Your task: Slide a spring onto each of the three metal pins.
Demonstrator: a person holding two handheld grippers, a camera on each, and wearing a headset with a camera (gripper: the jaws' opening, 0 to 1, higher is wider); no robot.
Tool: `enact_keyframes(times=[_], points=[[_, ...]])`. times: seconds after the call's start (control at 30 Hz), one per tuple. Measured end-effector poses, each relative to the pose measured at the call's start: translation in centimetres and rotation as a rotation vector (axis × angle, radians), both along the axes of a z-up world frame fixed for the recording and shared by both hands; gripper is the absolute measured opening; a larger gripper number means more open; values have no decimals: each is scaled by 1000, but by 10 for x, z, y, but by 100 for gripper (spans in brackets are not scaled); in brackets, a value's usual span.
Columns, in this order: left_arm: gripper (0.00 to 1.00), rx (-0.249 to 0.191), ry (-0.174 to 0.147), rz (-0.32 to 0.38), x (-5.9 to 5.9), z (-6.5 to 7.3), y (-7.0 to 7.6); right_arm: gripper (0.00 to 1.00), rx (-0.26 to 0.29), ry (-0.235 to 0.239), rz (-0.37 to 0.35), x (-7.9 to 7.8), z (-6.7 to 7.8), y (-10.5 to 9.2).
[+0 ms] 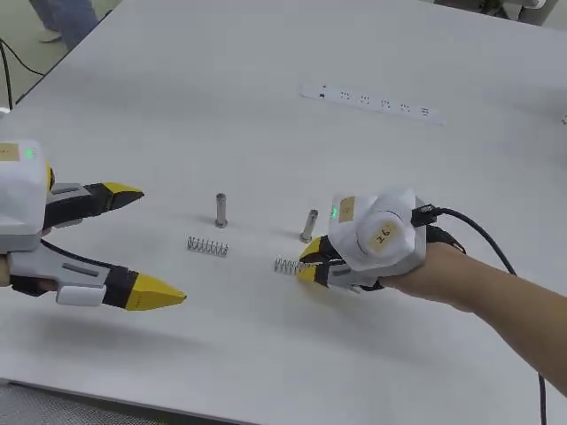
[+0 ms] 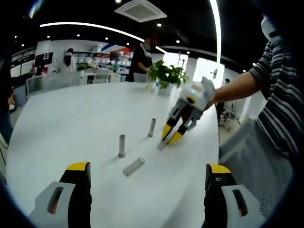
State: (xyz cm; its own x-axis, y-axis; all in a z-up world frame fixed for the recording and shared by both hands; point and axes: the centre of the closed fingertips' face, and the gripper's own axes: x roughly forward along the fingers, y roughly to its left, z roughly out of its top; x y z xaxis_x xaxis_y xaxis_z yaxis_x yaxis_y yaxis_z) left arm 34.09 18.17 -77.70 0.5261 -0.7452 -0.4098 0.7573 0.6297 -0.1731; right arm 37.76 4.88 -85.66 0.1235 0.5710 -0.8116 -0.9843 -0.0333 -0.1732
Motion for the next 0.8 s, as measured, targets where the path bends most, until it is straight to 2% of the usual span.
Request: enact_keyframes(times=[0.17,0.3,0.47,0.8], points=[[98,1,2,-4,0,-1,-1,8,-10,2,2,0,-3,-2],[97,1,5,-4,1,-1,-1,8,6,10,-14,1,-3,-1],[97,1,8,-6,1,-2,-1,8,-1,-4,-10,1,-2,-3],[96,-3,8,-26,0,-2,-6,8,33,-25,-1,-1,24,-9]])
